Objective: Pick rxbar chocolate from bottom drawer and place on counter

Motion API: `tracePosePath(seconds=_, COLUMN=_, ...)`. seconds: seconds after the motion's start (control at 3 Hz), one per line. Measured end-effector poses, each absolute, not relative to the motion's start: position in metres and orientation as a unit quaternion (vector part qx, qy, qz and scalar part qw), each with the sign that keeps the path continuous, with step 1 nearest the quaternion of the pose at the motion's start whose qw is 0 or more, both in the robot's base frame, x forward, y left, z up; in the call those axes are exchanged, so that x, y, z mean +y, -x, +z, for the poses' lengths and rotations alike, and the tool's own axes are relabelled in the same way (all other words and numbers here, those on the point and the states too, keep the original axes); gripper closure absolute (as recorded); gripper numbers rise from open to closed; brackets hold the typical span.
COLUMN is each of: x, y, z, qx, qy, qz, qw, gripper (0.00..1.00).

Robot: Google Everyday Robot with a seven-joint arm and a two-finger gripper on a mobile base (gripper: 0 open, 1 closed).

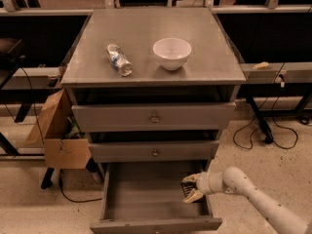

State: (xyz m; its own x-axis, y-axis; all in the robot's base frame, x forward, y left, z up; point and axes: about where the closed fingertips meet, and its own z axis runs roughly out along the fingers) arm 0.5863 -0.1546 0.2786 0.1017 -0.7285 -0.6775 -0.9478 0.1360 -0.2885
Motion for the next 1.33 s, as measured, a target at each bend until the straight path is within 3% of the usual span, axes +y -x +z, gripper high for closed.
tracePosePath(seconds=1.0, x=-0.333, y=-0.604, z=0.527, qx=0.693, qy=0.597, qz=-0.023, qw=0.403, gripper=1.0)
tracePosePath(seconds=1.33, x=-0.333, y=-0.604, z=0.527, qx=0.693, qy=0.597, qz=-0.022, qw=0.403, gripper=1.0)
